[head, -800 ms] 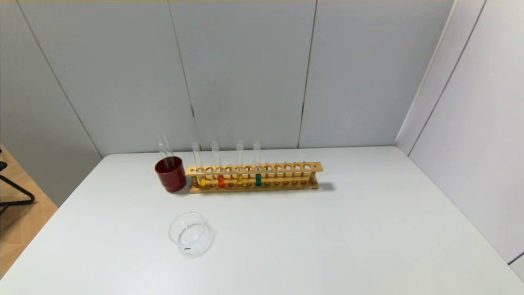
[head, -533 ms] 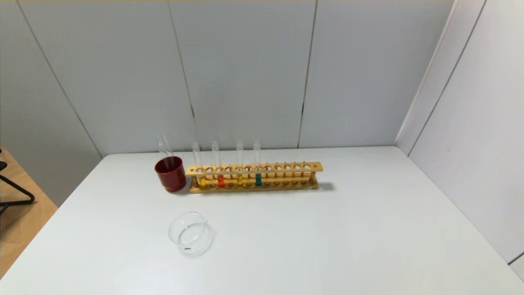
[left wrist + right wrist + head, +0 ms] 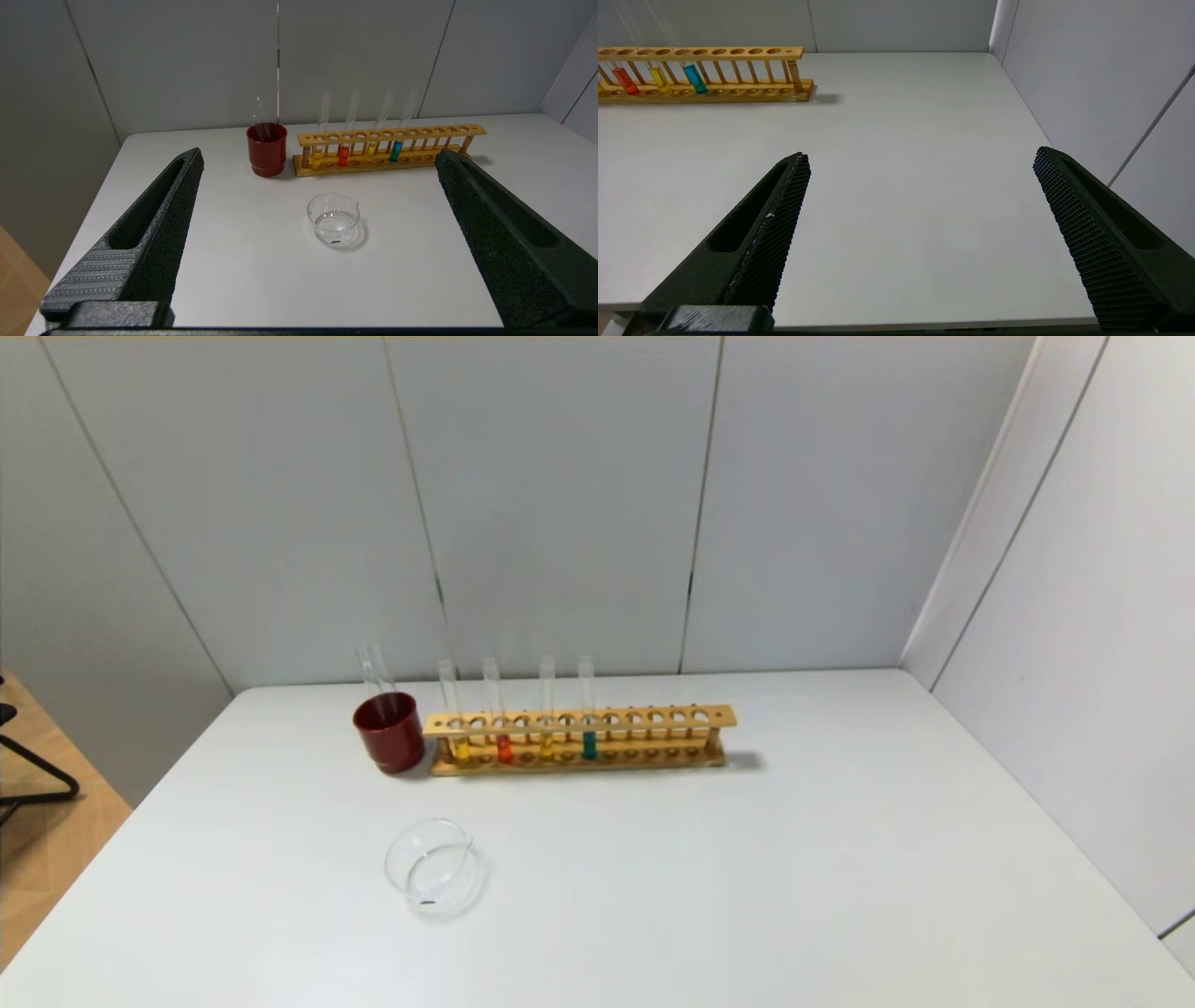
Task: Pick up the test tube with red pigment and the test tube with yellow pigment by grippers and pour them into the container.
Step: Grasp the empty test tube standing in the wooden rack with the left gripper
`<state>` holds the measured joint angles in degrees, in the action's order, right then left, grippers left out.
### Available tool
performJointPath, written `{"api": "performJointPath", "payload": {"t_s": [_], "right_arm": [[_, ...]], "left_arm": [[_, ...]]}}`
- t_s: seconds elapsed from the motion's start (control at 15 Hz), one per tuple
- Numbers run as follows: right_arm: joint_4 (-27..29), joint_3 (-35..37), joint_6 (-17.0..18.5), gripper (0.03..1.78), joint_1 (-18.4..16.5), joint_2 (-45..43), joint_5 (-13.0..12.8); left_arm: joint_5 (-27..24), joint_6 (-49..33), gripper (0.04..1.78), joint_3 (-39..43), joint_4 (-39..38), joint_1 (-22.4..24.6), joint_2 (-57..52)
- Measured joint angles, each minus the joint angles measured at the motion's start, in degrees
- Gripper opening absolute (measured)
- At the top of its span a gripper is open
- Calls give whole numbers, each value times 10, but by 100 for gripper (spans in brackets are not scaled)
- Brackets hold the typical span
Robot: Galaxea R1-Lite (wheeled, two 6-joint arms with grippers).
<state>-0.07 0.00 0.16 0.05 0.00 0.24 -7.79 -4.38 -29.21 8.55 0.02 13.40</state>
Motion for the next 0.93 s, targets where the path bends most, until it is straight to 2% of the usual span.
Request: {"api": "performJointPath", "payload": {"t_s": [0.47,0.93], "right_arm": [[0,0,0,175,0,0,0],[0,0,0,175,0,0,0]], "left_arm": [[-7,3,175,-156,-96,0,318],[-12,3,175,-191,-283,-13,578]]}}
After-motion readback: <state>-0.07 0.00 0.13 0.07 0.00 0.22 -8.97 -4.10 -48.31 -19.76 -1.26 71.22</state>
